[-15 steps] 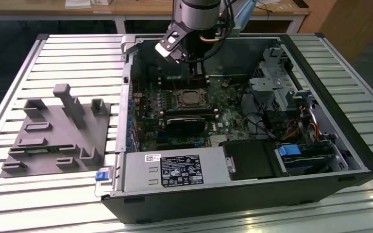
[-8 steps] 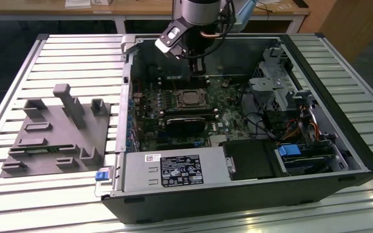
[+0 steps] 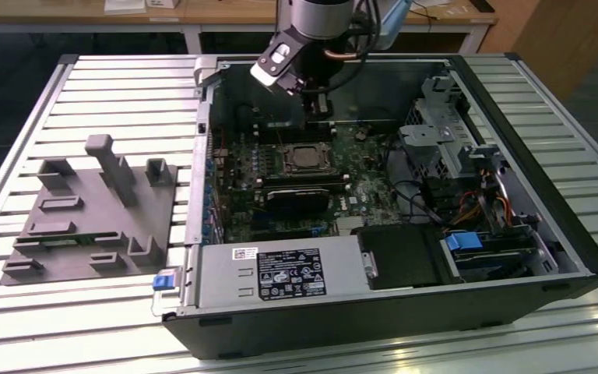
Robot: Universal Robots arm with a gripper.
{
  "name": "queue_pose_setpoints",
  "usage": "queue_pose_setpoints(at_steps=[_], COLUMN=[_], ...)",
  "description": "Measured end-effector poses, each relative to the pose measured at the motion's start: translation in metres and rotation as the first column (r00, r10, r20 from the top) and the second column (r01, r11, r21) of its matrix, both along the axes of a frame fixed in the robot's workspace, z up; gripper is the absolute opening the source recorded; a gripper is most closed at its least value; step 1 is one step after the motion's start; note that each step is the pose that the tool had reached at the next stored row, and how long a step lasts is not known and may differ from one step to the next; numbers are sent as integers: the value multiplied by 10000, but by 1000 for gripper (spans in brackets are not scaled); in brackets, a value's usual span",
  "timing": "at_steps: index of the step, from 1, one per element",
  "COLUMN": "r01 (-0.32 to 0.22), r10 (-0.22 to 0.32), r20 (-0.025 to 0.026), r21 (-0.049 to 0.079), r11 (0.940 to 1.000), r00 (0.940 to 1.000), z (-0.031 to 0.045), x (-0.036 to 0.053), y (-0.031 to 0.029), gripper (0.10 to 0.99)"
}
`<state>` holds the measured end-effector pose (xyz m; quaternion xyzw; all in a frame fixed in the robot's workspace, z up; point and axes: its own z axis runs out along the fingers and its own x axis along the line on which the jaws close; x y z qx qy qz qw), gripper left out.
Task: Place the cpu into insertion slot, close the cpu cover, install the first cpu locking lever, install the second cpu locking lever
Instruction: 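Install the first cpu locking lever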
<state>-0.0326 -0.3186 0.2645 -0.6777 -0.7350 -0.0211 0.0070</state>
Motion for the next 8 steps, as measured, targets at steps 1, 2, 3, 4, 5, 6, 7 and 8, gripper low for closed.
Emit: queue_pose_setpoints(at_steps=[1,2,3,4,5,6,7,8], r01=[-141,-295,-428,-560,-681,-800,-899,-992], r10=[141,295,428,560,681,800,899,992], r20=[0,0,0,0,2,2,3,5], r21=[-2,-1,-2,-2,-2,-2,-2,-2], r11=[9999,9996,9991,9984,9977,9968,9960,9951], r00=[9999,9996,9991,9984,9977,9968,9960,9951], z=[0,0,0,0,0,0,0,0], x=[-1,-1,-1,-1,-1,-1,-1,-1], y=[0,0,0,0,0,0,0,0], gripper=[106,106,106,106,106,106,106,106])
